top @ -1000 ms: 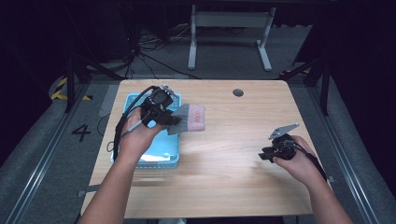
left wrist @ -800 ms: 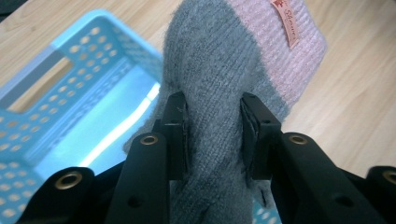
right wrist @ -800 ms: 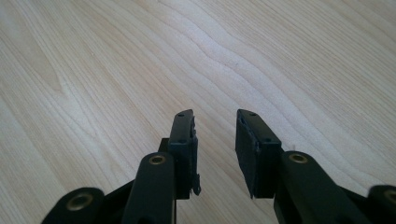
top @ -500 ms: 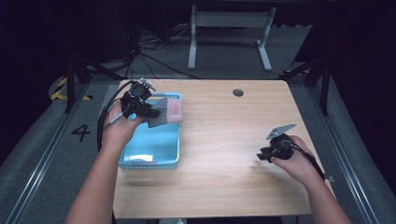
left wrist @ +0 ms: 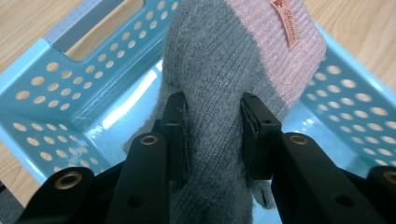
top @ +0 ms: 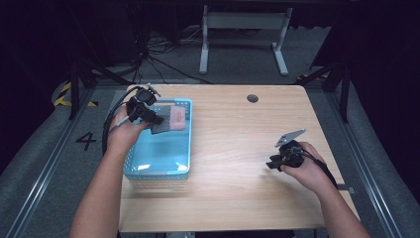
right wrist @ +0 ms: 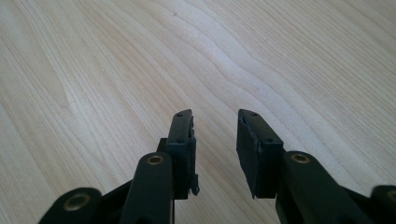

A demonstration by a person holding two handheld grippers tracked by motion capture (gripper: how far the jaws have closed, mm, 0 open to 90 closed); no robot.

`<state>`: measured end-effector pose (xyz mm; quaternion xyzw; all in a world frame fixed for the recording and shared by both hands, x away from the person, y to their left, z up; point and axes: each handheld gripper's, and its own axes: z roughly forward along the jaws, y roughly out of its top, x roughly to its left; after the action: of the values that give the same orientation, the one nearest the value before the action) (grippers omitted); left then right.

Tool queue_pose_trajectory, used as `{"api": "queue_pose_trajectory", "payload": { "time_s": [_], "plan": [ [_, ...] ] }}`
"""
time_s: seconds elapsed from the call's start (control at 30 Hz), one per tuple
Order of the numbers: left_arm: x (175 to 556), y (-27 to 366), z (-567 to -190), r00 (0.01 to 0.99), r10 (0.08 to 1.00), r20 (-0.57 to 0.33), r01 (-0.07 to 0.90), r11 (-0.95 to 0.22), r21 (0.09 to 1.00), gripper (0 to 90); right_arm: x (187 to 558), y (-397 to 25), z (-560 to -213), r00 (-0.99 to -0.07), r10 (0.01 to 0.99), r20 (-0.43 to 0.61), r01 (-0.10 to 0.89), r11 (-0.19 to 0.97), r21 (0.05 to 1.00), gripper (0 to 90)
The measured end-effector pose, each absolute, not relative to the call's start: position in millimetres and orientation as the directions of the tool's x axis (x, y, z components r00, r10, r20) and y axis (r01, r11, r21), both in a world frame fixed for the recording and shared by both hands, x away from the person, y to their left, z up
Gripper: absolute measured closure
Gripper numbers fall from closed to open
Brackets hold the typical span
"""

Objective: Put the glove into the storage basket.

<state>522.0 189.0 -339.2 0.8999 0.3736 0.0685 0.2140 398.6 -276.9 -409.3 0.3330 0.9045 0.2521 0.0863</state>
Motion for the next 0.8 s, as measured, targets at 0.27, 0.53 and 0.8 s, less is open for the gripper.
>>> {"api": "queue_pose_trajectory", "payload": {
  "time_s": [0.27, 0.53, 0.8],
  "plan": [
    [540.8, 181.6, -364.6, 0.723, 0.689, -0.042, 0.653, -0.663, 0.365, 66.6, 397.7, -276.1, -410.9, -0.769, 0.64, 0.009, 0.553, 0.657, 0.512, 67.2],
    [553.1, 176.8, -381.4, 0.72, 0.691, -0.061, 0.668, -0.667, 0.331, 65.8, 397.3, -277.2, -412.5, -0.772, 0.636, 0.004, 0.548, 0.662, 0.511, 66.4],
    [563.3, 169.0, -395.2, 0.747, 0.665, -0.006, 0.632, -0.706, 0.32, 64.1, 395.5, -277.8, -411.7, -0.772, 0.636, 0.002, 0.545, 0.66, 0.518, 65.7]
  ]
}}
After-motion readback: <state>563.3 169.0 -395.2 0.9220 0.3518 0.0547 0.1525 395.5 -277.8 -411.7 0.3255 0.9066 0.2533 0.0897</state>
